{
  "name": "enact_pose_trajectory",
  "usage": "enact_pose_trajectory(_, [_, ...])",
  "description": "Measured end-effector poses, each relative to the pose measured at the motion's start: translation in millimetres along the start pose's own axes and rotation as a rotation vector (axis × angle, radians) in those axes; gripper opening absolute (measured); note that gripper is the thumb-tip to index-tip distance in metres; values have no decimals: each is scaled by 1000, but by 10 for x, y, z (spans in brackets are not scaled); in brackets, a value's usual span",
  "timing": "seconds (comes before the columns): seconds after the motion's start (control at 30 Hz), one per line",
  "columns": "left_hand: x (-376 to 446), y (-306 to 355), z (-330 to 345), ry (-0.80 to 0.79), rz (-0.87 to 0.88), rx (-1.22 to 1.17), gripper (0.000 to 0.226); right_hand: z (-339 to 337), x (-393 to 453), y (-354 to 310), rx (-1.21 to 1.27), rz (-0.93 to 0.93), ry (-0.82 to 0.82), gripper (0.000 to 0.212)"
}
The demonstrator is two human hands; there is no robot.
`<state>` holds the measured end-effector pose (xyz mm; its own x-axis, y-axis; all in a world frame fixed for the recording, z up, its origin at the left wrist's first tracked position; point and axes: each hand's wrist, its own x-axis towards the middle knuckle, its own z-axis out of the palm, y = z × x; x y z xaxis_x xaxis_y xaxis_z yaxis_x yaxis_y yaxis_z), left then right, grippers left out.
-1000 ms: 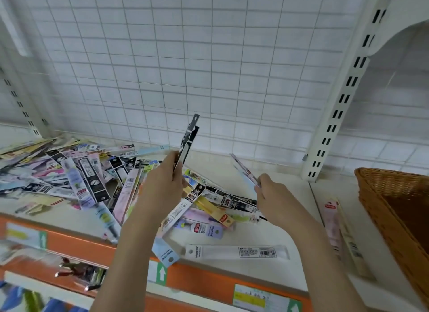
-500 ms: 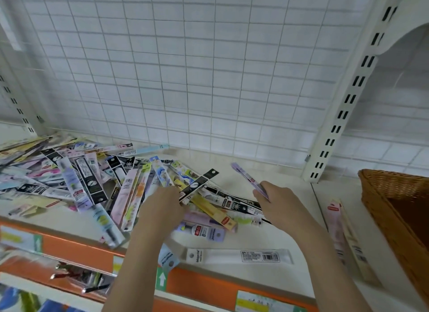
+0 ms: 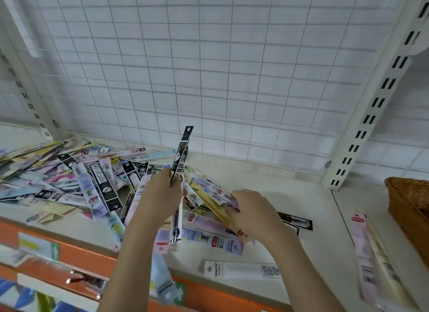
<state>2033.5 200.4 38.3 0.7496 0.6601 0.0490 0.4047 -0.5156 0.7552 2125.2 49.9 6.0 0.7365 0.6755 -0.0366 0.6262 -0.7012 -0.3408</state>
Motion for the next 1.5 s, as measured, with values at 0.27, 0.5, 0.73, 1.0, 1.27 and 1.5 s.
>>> enact_pose_trajectory(0.27, [182,-166,-159,9,-71,-156,35,81,166,-154,-19,41,-66,29])
enact_pose_trajectory(0.5, [313,-217,-86,-72,-108,-185,38,-101,167,-31,148,104,-104,26])
enact_pose_trajectory(0.73, [324,-224,21,-94,-89,61,54,-304,80,77,240,186,92,15])
enact_pose_trajectory(1.0, [409,-236,53,-32,-92,256,40,-319,-13,138,293,199,202,16])
enact_pose_trajectory(1.27, [460,-345,128,6,-95,318,39,-270,-63,212,277,146,276,26])
enact_pose_trajectory(1.5, [502,-180,292,-2,-76,460,47,-273,-161,270,288,160,297,32])
